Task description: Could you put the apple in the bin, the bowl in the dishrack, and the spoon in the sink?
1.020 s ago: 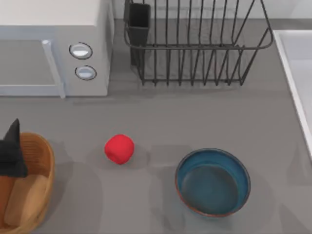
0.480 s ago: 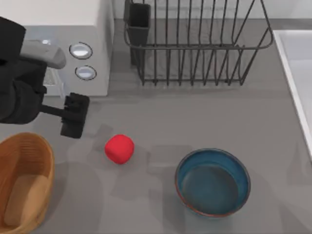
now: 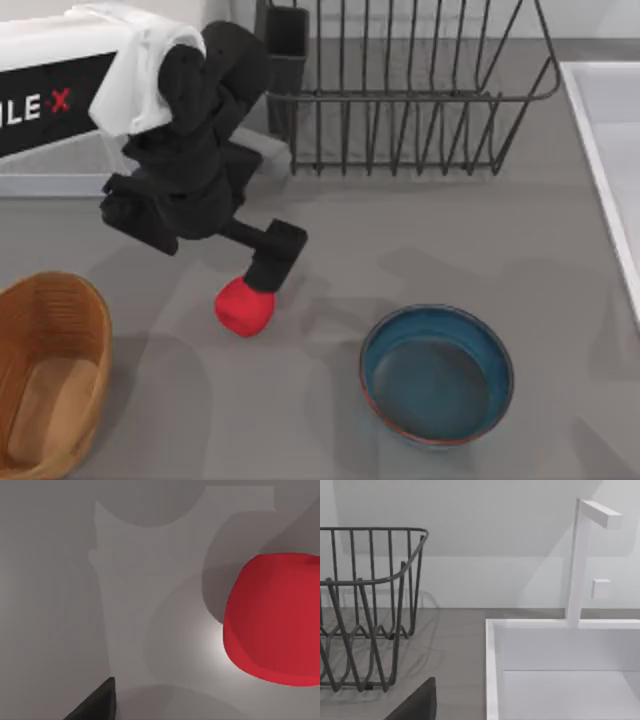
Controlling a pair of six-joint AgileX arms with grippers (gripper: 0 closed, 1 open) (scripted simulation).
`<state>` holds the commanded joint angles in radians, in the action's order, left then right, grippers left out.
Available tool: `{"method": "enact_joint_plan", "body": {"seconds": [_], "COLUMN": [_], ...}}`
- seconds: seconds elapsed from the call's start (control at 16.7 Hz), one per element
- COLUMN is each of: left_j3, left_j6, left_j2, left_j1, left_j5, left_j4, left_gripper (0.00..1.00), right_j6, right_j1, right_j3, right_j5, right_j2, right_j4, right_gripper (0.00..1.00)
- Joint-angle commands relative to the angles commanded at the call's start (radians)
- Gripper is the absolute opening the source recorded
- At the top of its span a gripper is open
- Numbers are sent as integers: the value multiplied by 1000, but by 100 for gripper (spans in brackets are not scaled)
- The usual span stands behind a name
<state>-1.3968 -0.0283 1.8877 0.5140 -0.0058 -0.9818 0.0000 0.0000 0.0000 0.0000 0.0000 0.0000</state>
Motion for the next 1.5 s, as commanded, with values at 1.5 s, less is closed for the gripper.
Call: {"method": "enact_joint_plan", "body": {"seconds": [1.5], "left_j3": [20], "left_j6": [2], "left_j2": [227], "left_j1": [45], "left_j5": [-1], "left_j4": [152], "left_gripper": [77], "right_j6": [0], "right_j1": [0], "right_j3": [0], "right_j5": [0], "right_j2": [0], "right_j4": [0], "right_gripper": [100]}}
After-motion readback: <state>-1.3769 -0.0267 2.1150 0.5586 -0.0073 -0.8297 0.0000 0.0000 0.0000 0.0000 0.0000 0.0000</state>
